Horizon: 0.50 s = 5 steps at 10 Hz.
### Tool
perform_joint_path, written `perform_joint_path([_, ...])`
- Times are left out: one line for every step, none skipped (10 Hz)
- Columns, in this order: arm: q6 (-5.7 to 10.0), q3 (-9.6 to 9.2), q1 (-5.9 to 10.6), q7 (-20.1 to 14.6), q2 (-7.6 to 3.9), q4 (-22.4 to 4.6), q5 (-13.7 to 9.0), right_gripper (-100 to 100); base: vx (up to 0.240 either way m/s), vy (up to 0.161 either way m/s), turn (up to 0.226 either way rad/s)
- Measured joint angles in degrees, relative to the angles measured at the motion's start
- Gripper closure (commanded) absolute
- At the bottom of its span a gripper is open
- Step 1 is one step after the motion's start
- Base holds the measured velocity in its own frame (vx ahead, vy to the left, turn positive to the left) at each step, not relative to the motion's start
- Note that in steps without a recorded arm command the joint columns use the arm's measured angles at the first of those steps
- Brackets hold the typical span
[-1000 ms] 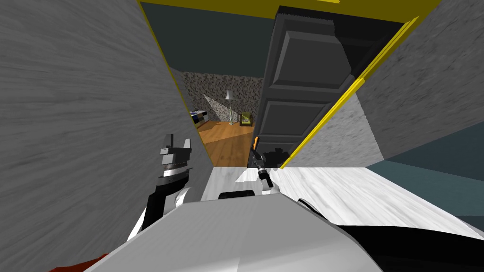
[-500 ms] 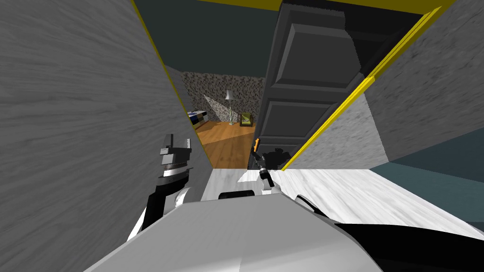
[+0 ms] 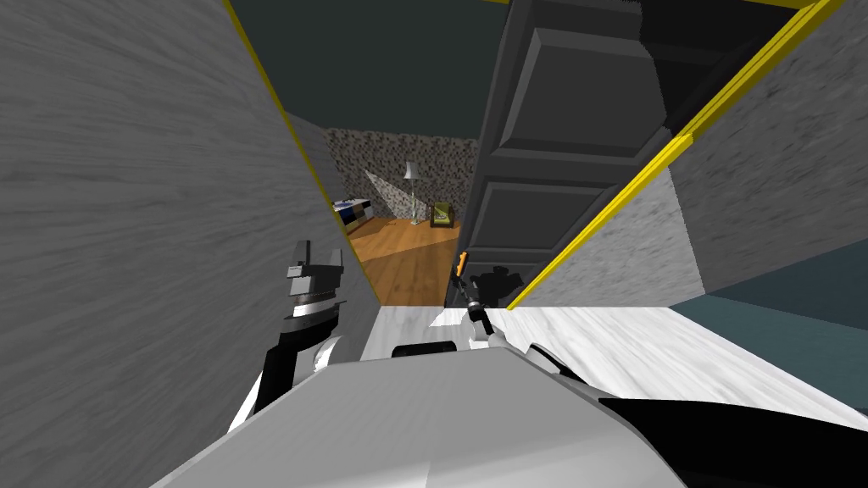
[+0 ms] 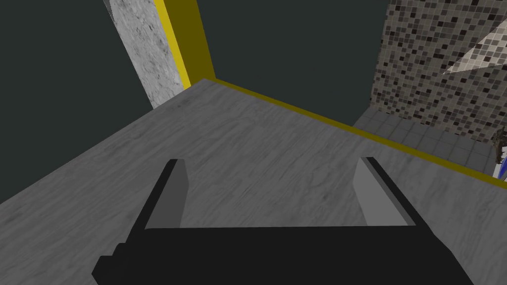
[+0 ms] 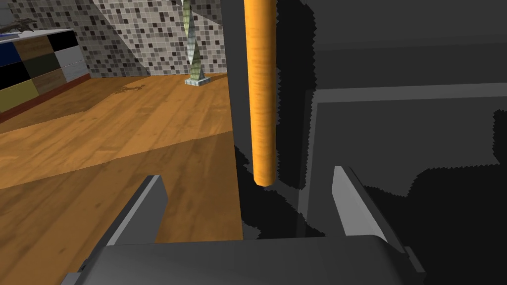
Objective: Pull the door open
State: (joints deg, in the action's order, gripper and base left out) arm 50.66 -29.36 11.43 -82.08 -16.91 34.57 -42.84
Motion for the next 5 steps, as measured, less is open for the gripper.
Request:
perform_joint_path([0.12, -0.24, 0.28, -0.6, -0.19, -0.6, -0.6, -100, 0.101, 0.001, 0.002])
perform_joint_path([0.31, -0.50, 0.52, -1.2, -0.28, -1.4, -1.1, -100, 0.044, 0.000, 0.001])
perform_joint_path([0.38, -0.53, 0.56, -1.4, -0.28, -1.5, -1.1, -100, 0.095, 0.034, 0.128])
perform_joint_path([0.33, -0.39, -0.50, -1.8, -1.48, -0.5, -1.3, -100, 0.160, 0.057, 0.092])
perform_joint_path([0.50, -0.31, -0.39, -2.4, -1.94, -1.0, -1.5, -100, 0.187, 0.073, 0.105])
